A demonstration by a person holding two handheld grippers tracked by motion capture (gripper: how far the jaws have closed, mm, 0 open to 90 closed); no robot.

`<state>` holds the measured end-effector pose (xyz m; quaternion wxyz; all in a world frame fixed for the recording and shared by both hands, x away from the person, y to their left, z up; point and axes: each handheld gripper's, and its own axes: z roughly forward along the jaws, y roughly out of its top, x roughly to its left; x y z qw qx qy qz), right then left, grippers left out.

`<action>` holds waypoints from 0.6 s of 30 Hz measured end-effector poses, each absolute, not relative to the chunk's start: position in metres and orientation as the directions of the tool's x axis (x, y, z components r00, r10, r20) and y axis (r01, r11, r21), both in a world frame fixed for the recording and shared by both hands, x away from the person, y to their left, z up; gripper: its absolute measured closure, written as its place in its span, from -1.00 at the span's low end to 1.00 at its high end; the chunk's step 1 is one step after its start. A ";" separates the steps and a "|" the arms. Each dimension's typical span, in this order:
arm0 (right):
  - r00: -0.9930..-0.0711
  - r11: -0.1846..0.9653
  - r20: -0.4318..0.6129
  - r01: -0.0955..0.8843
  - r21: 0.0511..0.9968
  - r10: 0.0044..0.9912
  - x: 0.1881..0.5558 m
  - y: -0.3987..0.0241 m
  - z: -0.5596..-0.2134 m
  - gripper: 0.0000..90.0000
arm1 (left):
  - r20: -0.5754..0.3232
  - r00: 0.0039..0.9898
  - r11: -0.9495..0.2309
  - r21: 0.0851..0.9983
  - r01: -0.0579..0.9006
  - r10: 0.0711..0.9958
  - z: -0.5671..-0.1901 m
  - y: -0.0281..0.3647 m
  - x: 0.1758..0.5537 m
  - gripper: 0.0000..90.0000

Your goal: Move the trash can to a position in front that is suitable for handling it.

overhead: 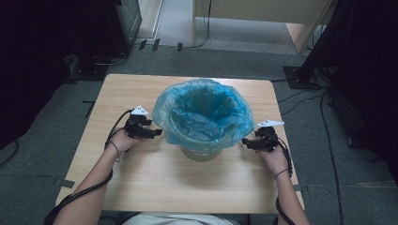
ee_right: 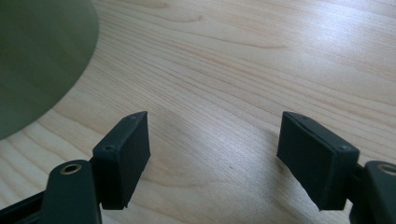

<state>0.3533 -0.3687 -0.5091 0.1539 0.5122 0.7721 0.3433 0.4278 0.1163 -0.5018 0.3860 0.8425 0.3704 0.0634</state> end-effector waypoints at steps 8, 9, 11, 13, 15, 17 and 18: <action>-0.443 0.216 0.145 0.664 0.716 0.884 0.352 -0.372 -0.494 -0.43 | -0.165 0.746 -0.444 0.713 0.543 0.645 -0.487 0.115 0.425 -0.41; -0.446 0.220 0.141 0.662 0.717 0.884 0.351 -0.372 -0.492 -0.40 | -0.171 0.750 -0.442 0.716 0.540 0.639 -0.485 0.116 0.425 -0.39; -0.449 0.208 0.156 0.659 0.723 0.880 0.349 -0.373 -0.488 -0.36 | -0.191 0.749 -0.433 0.715 0.549 0.634 -0.483 0.117 0.424 -0.30; -0.457 0.205 0.159 0.648 0.733 0.875 0.348 -0.374 -0.485 -0.33 | -0.208 0.741 -0.424 0.709 0.564 0.639 -0.482 0.118 0.425 -0.30; -0.467 0.212 0.149 0.632 0.745 0.871 0.346 -0.374 -0.482 -0.32 | -0.207 0.742 -0.422 0.712 0.561 0.638 -0.480 0.118 0.424 -0.30; -0.473 0.219 0.139 0.623 0.751 0.870 0.345 -0.374 -0.479 -0.32 | -0.202 0.747 -0.427 0.713 0.556 0.633 -0.478 0.117 0.424 -0.30; -0.472 0.217 0.139 0.621 0.753 0.870 0.345 -0.374 -0.478 -0.32 | -0.200 0.749 -0.430 0.714 0.553 0.631 -0.477 0.117 0.424 -0.32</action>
